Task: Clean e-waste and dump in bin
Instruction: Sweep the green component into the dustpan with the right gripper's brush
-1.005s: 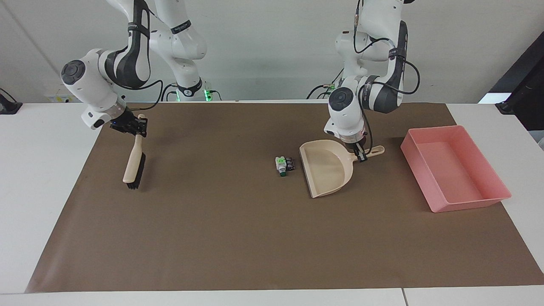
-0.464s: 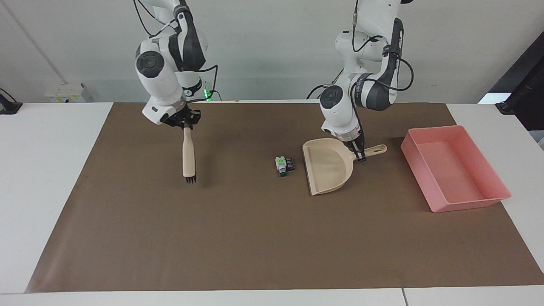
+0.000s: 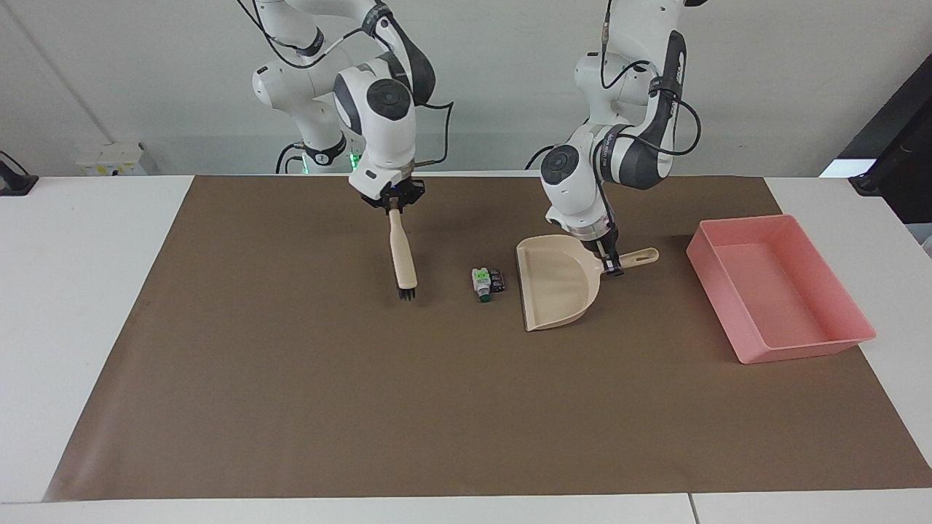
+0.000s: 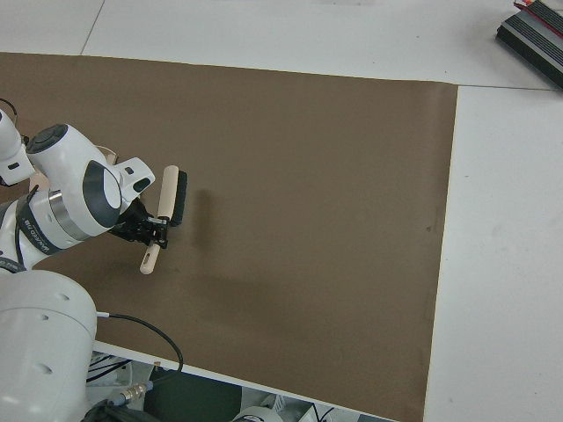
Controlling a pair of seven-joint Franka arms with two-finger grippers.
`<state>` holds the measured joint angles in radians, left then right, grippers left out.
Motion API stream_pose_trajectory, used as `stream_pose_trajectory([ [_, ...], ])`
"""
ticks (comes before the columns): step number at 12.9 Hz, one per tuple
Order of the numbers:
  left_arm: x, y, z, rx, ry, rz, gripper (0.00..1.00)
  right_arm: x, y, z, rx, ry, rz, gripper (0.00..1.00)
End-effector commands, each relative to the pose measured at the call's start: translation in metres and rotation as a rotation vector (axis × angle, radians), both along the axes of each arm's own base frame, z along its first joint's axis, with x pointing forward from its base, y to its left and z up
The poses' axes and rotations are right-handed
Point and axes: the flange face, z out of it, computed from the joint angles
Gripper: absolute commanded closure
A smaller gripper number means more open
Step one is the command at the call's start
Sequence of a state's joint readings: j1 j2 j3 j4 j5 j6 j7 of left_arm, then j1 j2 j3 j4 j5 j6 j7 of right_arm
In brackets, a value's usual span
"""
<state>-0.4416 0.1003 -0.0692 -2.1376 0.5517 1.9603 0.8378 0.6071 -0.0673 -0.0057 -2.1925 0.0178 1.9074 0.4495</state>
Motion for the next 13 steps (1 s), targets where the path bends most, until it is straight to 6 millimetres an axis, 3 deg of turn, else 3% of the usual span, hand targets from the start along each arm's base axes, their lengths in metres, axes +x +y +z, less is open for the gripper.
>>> stream_pose_trajectory([
  [1, -0.01, 0.001, -0.002, -0.008, -0.007, -0.036, 1.0, 0.027, 0.028, -0.004, -0.017, -0.022, -0.057, 1.0],
  [3, -0.012, -0.001, -0.002, -0.006, -0.004, -0.043, 1.0, 0.027, 0.08, -0.018, -0.057, -0.025, -0.105, 1.0],
  [6, -0.022, -0.016, -0.019, 0.011, 0.02, -0.065, 1.0, 0.007, 0.121, -0.053, -0.093, -0.008, -0.068, 1.0],
  [11, -0.023, -0.017, -0.018, 0.015, 0.022, -0.066, 1.0, -0.012, 0.151, -0.063, -0.033, -0.02, -0.019, 1.0],
  [13, -0.025, -0.018, -0.018, 0.015, 0.023, -0.07, 1.0, -0.02, 0.171, -0.07, 0.149, 0.056, -0.01, 1.0],
])
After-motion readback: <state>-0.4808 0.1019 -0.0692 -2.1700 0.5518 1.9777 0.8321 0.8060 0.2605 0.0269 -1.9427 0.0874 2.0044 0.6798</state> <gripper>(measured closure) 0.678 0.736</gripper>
